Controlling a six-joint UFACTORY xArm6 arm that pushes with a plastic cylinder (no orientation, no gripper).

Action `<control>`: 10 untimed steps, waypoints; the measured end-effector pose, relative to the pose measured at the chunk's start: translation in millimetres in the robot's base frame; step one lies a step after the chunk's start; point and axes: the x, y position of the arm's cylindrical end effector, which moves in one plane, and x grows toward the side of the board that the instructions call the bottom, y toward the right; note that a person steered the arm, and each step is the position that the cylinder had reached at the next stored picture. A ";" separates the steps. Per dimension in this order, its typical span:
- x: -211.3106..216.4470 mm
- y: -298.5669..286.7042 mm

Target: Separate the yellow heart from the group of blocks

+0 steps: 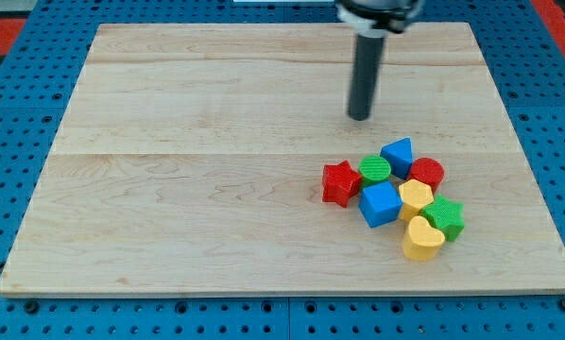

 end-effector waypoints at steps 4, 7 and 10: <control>178.2 175.9; 194.9 -17.4; 135.3 -171.2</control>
